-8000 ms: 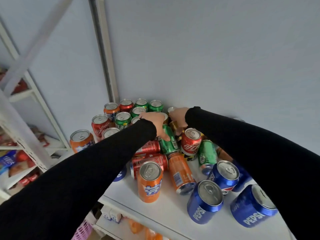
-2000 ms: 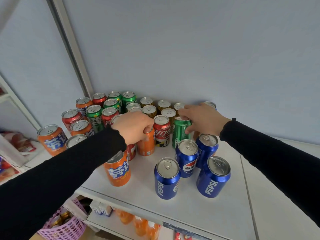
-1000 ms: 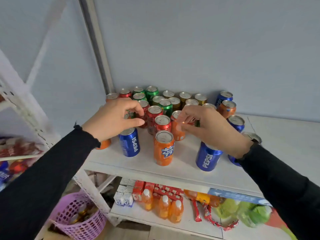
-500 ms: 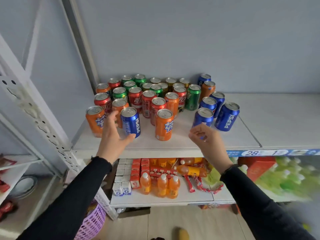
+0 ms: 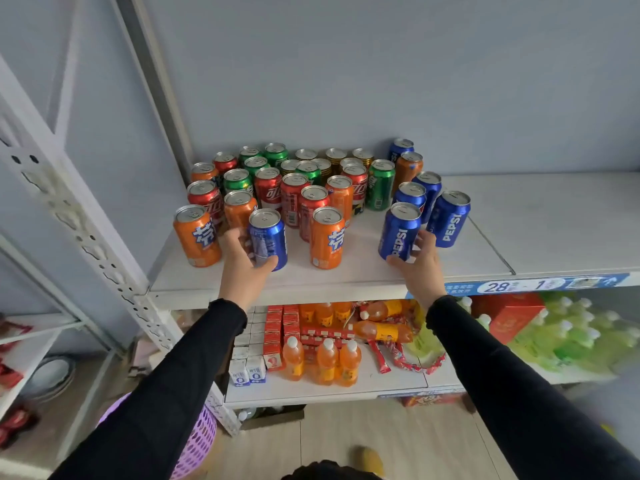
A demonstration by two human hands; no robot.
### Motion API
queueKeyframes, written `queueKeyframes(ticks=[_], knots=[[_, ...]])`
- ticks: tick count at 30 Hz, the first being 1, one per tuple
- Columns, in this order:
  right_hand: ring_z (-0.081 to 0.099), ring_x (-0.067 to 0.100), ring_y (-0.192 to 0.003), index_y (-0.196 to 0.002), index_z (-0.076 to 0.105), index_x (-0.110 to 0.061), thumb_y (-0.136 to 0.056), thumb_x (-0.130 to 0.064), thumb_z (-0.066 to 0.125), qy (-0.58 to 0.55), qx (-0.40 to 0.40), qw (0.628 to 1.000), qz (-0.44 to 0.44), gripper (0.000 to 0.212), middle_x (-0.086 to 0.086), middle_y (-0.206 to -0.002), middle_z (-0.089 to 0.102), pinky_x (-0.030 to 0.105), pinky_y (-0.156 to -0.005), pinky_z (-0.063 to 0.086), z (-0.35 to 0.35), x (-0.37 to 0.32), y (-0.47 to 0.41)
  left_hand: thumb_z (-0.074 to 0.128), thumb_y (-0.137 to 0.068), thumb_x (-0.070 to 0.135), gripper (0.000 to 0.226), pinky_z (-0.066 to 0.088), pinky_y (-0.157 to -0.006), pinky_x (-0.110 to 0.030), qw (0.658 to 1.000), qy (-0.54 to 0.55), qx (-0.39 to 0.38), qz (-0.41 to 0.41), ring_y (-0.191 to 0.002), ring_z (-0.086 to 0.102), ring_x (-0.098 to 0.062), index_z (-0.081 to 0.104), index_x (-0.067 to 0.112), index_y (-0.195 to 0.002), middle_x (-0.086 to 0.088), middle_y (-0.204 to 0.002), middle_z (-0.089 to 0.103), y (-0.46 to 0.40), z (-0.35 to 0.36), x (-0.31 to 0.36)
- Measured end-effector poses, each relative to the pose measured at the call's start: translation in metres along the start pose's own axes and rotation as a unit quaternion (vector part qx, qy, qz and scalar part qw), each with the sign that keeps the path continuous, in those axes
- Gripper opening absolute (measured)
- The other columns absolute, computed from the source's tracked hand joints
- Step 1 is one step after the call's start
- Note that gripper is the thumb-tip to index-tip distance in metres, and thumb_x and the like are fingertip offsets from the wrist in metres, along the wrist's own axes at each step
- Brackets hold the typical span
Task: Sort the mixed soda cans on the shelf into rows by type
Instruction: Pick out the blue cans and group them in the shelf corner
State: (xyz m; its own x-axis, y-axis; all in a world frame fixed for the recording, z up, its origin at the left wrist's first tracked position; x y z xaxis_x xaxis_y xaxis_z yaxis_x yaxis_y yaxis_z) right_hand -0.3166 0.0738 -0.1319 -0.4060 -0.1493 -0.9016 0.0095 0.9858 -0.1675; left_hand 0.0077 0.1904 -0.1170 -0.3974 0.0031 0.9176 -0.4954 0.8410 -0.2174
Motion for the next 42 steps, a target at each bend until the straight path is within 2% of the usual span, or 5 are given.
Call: queueKeyframes(ticks=[4,12,26,32,42], knots=[[0.058,0.025,-0.111,-0.14,0.04,-0.017,-0.081,-0.022,0.081,0.022,-0.007,1.0,-0.004,0.072,0.007,-0.126,0.057,0.046,-0.092,0.055,0.001,-0.001,-0.001,0.075,-0.084,0.0,0.066,0.055,-0.088,-0.018,1.0,0.0,-0.001,0.01,-0.107,0.062,-0.001,0.036,0.021,-0.133,0.003,-0.125,0.057,0.006,0.005,0.005],[0.057,0.021,-0.109,-0.119,0.048,-0.012,-0.079,-0.028,0.084,0.027,-0.027,0.999,0.003,0.056,0.005,-0.122,0.055,0.033,-0.081,0.052,0.003,-0.001,0.004,0.085,-0.064,0.048,0.073,0.052,-0.094,-0.038,0.998,-0.045,-0.047,-0.003,-0.111,0.058,-0.016,0.049,0.039,-0.127,0.002,-0.126,0.059,0.003,0.012,-0.005],[0.054,0.022,-0.117,-0.14,0.046,-0.023,-0.078,-0.035,0.083,0.05,-0.073,0.995,-0.038,0.073,0.003,-0.13,0.058,0.04,-0.096,0.052,0.018,-0.006,-0.005,0.084,-0.079,0.01,0.076,0.047,-0.081,-0.016,0.992,-0.002,-0.126,-0.013,-0.098,0.063,0.004,0.041,0.028,-0.139,0.016,-0.119,0.062,0.01,0.019,-0.005],[0.06,0.012,-0.102,-0.128,0.05,-0.019,-0.079,-0.022,0.083,-0.029,-0.077,0.997,-0.013,0.059,-0.006,-0.113,0.062,0.014,-0.075,0.049,0.021,-0.012,-0.002,0.084,-0.079,0.012,0.056,0.046,-0.074,-0.004,0.988,0.003,-0.154,-0.013,-0.09,0.061,0.02,0.055,0.032,-0.122,0.017,-0.114,0.065,0.014,0.027,0.006],[0.065,0.009,-0.105,-0.126,0.054,-0.024,-0.079,-0.03,0.083,-0.109,-0.031,0.993,0.004,0.056,-0.005,-0.115,0.067,0.029,-0.085,0.058,-0.044,0.012,0.016,0.092,-0.07,0.021,0.067,0.056,-0.089,-0.031,0.984,0.045,-0.165,0.046,-0.104,0.068,-0.004,0.055,0.033,-0.125,0.014,-0.114,0.071,0.057,0.09,0.054]])
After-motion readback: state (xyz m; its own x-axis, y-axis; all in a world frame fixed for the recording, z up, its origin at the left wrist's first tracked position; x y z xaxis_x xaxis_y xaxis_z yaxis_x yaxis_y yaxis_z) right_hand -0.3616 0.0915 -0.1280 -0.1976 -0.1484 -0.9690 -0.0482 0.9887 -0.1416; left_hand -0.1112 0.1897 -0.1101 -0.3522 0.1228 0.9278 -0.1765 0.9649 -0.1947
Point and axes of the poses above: each hand's wrist, its own y-axis away from the middle knuckle, its own z-axis out of the palm, x = y × z, the point moved 5 cm from there along -y, towards the middle knuckle
